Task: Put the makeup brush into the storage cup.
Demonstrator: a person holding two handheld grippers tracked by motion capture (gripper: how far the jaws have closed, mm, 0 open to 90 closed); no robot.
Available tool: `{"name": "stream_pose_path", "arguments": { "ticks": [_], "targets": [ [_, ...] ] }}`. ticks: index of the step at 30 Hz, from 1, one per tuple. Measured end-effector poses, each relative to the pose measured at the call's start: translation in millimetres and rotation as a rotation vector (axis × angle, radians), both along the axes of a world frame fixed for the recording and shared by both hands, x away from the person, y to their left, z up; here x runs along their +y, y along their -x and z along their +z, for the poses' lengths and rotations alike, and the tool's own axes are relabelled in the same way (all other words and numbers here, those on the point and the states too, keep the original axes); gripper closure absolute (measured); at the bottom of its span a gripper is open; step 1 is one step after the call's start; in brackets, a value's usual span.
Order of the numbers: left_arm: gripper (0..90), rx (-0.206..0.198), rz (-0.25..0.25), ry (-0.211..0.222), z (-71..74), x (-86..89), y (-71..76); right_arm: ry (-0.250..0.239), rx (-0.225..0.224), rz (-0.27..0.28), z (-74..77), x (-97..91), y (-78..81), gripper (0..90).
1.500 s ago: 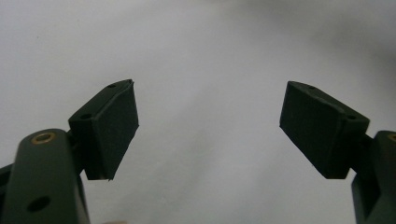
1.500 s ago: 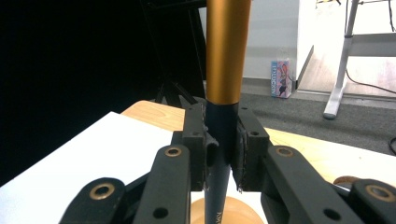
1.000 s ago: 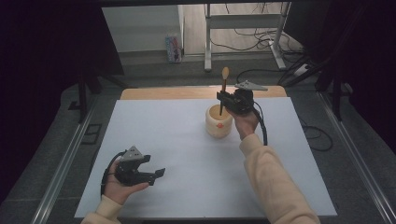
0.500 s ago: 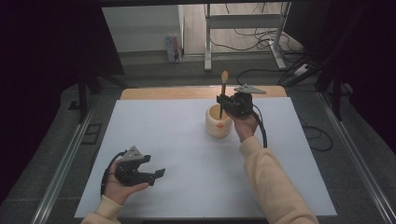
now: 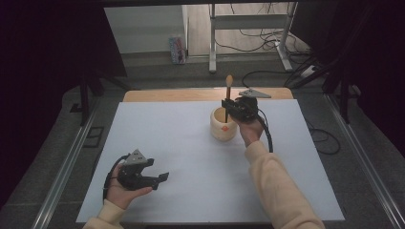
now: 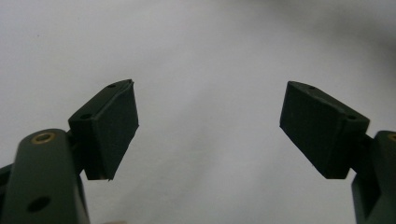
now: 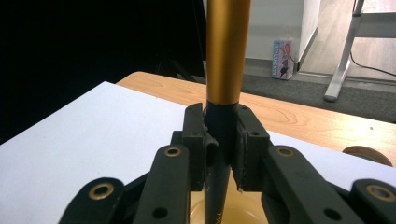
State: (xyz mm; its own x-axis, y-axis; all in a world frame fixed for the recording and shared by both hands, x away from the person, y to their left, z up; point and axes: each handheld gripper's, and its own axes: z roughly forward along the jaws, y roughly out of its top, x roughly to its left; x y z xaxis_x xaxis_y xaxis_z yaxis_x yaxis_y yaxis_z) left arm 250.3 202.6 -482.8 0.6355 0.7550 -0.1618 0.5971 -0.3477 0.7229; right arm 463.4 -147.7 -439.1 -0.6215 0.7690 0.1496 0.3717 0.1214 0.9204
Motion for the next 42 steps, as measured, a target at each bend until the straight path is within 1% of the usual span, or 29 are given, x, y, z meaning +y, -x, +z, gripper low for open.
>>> {"name": "stream_pose_path", "arguments": {
  "ticks": [8,19,34,35,36,37,38,39,41,42],
  "targets": [
    [19.8,-0.001,0.000,0.001,0.2,0.2,0.1,0.002,-0.002,0.000,-1.8,1.2,0.0,77.4],
    [19.8,-0.003,0.001,0.000,1.6,-1.0,1.1,0.003,0.005,0.005,-4.9,1.2,1.3,77.4],
    [20.5,-0.002,-0.003,-0.001,1.5,-0.6,1.0,0.023,0.022,0.008,-16.6,4.6,-0.2,77.0],
    [20.5,-0.002,-0.002,0.000,1.5,-0.5,0.9,0.025,0.021,0.007,-17.3,4.9,0.0,75.1],
    [20.5,-0.002,-0.001,0.000,1.6,-0.4,1.0,0.030,0.014,0.005,-17.7,5.2,0.3,70.8],
    [20.4,-0.003,-0.001,0.001,1.7,-0.4,1.0,0.038,0.002,0.006,-17.6,5.4,0.9,62.8],
    [20.4,-0.003,0.000,0.001,1.7,-0.3,1.1,0.043,-0.013,-0.006,-17.0,6.1,2.0,55.2],
    [20.4,-0.003,0.000,0.001,1.8,-0.3,1.1,0.050,-0.027,-0.022,-15.9,6.8,3.4,50.1],
    [20.4,-0.002,0.000,0.002,1.7,-0.6,1.2,0.052,-0.037,-0.049,-13.2,7.4,5.3,39.9],
    [20.3,-0.003,-0.002,0.000,1.8,-0.7,1.2,0.055,-0.039,-0.074,-12.1,7.9,6.5,34.6]
  ]
}}
